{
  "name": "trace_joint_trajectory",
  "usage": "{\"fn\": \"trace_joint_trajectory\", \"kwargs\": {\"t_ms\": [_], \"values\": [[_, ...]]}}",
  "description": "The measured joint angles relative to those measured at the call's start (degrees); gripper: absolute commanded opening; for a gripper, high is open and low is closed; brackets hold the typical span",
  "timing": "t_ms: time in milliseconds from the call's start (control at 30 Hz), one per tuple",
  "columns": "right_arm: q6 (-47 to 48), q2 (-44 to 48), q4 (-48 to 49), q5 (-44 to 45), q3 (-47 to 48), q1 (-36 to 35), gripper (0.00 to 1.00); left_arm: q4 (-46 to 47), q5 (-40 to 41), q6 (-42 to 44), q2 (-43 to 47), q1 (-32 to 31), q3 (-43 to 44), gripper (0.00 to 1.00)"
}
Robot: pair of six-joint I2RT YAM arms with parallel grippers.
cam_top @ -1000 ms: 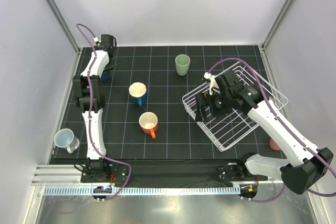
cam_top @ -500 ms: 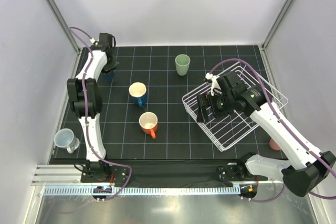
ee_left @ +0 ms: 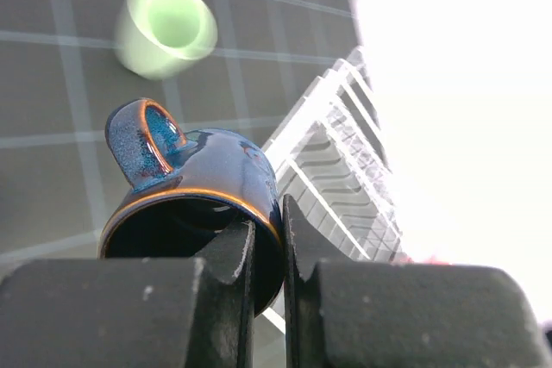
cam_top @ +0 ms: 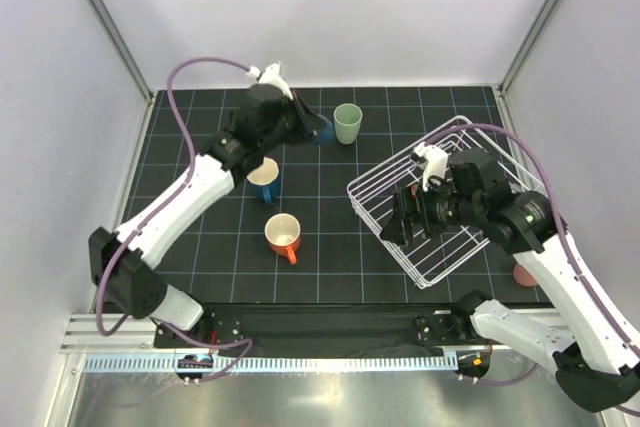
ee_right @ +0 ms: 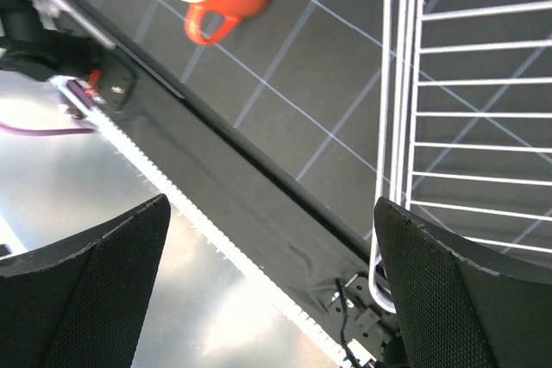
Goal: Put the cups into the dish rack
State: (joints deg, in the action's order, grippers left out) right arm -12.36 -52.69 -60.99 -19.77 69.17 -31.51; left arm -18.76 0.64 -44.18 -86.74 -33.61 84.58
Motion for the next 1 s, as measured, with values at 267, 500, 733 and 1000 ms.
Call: {"fn": "trace_joint_trajectory", "kwargs": {"t_ms": [267, 500, 733, 1000], "values": [[-0.44, 5.29, 0.09, -4.22, 4.42, -0.04, 1.0, 12.94, -3.82, -6.47, 10.67, -11.19, -13.64, 0.0], [-1.44, 8.9, 1.01, -6.19, 7.15, -0.04, 1.0, 31.1, -14.45, -12.22, 23.1, -13.27, -30.34, 0.0], [-7.04, 14.58, 8.39, -13.18, 6.4, -0.04, 1.0, 49.81, -18.84, -16.48, 29.22, -18.62, -41.22, 0.0], [-16.7, 14.32, 21.99, -18.93, -2.14, -0.04, 1.0, 58.16, -20.24, -18.71, 29.38, -24.02, -43.58, 0.0]]}}
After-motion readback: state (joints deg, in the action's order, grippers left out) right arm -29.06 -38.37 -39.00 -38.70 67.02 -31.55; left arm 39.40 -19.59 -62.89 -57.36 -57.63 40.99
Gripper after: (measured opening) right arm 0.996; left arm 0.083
